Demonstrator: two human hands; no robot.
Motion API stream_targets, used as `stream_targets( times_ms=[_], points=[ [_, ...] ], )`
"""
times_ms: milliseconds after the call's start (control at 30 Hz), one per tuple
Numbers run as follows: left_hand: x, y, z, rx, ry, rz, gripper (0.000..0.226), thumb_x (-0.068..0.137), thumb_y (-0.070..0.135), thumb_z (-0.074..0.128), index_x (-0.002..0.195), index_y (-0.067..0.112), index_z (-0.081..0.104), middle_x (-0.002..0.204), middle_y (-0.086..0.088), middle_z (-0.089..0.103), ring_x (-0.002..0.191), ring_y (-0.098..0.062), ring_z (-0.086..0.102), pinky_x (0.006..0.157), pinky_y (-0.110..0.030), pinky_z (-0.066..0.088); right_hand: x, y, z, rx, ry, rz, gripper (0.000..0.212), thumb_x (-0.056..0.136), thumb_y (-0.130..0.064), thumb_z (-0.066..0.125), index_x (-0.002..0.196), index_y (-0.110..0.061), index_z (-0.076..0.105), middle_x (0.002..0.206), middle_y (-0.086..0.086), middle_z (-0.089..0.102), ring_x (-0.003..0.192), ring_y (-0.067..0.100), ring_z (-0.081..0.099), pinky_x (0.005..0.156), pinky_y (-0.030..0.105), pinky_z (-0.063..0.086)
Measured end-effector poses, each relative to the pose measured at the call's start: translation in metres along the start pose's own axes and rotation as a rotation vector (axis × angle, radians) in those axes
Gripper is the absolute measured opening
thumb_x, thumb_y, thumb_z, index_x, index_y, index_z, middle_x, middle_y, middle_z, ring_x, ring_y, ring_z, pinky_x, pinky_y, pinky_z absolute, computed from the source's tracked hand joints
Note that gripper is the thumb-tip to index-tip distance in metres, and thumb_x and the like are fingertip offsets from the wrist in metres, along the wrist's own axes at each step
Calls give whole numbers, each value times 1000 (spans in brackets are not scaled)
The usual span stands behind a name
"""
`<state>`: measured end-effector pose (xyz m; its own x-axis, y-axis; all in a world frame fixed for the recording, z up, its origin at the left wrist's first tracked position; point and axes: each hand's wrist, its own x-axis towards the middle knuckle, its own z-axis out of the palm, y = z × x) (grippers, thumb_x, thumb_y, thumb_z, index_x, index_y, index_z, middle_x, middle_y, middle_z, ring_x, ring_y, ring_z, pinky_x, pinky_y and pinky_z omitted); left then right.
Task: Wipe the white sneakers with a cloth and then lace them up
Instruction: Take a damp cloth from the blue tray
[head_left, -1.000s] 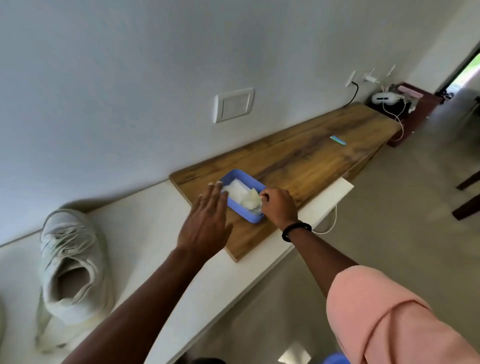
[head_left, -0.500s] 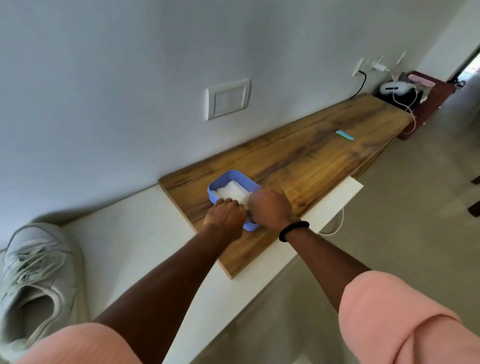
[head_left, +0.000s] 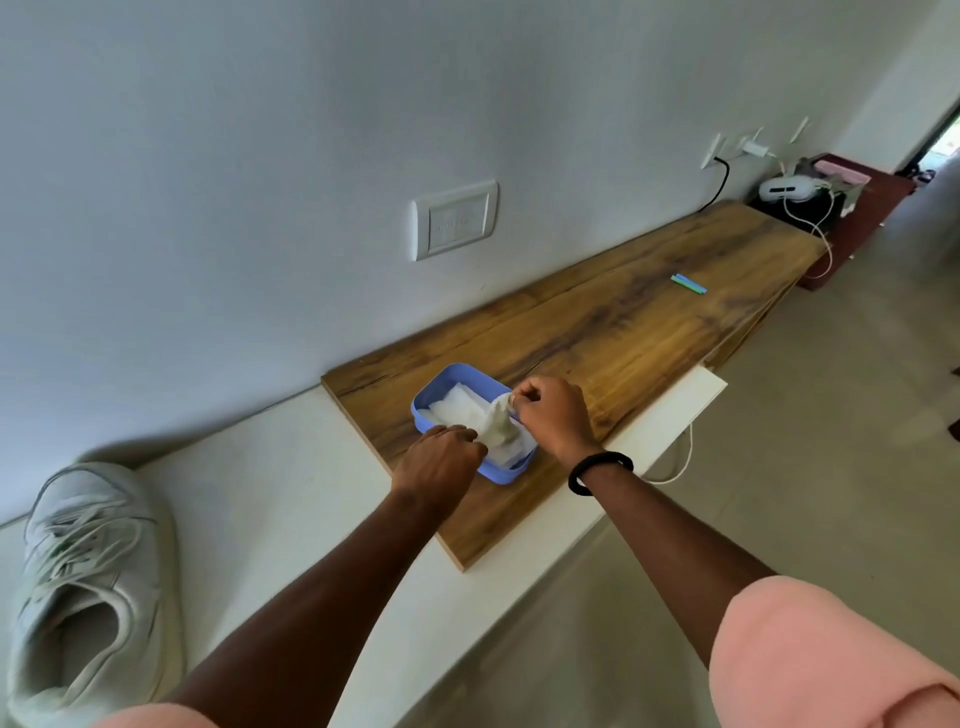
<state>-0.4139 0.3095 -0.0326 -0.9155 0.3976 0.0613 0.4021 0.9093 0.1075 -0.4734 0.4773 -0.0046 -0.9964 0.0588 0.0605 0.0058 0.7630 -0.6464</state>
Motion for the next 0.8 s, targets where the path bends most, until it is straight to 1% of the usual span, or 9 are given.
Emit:
stream_targets(
  times_ms=[67,167,300,400,500,600,700,767,800],
  points=[
    [-7,-3,1,-22,-1,3,30,99,13,60,127,19,69,120,-1,69,114,-22,65,95,-32,54,-2,-4,-4,135,-16,63,12,90,-15,64,80,-13,71,78,-1,72,75,16,70,59,25,53],
    [-17,-7,-1,-36,-33,41,33,98,12,62,131,18,67,125,-3,68,118,-24,63,96,-33,53,-10,-6,-6,380,-56,161,10,92,-11,63,90,-12,73,85,6,76,81,22,74,68,36,61],
    [-29,-15,-10,-29,-101,118,38,98,12,61,136,18,62,136,-3,62,127,-22,58,104,-31,48,-32,-13,-7,648,-160,232,26,92,3,57,104,-11,74,92,8,75,78,16,70,61,24,57],
    [-39,-18,-18,-3,-141,132,39,99,11,60,137,19,61,139,-3,59,129,-21,56,104,-31,48,-41,-17,-5,769,-194,303,33,92,7,52,100,-14,76,99,12,77,86,24,73,69,30,61],
    [-45,-21,-22,11,-165,120,41,99,12,60,140,18,58,144,-3,56,133,-21,53,108,-31,45,-46,-23,-5,883,-226,406,27,93,3,50,96,-9,74,89,12,76,77,25,72,59,28,58],
    [-54,-17,-27,-13,-102,73,45,99,10,60,143,16,55,145,-6,55,134,-24,52,109,-33,46,-48,-32,-7,993,-260,444,22,95,-2,52,93,-10,72,83,10,75,72,23,72,59,29,58],
    [-67,-6,-39,-316,236,-192,38,95,7,64,131,16,64,126,-5,68,112,-25,67,90,-35,56,-51,-40,-12,1100,-303,439,21,96,-3,52,93,-10,72,89,11,74,78,23,71,67,32,58],
    [-73,-3,-56,-673,431,-476,24,99,19,62,123,20,67,109,4,73,95,-16,70,81,-33,58,-57,-51,-16,1146,-342,416,20,97,-5,53,94,-10,72,92,10,74,79,22,72,65,31,58],
    [-76,-5,-64,-899,440,-585,23,101,29,60,121,22,67,104,10,73,93,-11,69,83,-34,59,-61,-58,-18,1149,-358,396,20,97,-5,53,94,-11,72,93,9,74,79,21,72,63,30,58]
  ],
)
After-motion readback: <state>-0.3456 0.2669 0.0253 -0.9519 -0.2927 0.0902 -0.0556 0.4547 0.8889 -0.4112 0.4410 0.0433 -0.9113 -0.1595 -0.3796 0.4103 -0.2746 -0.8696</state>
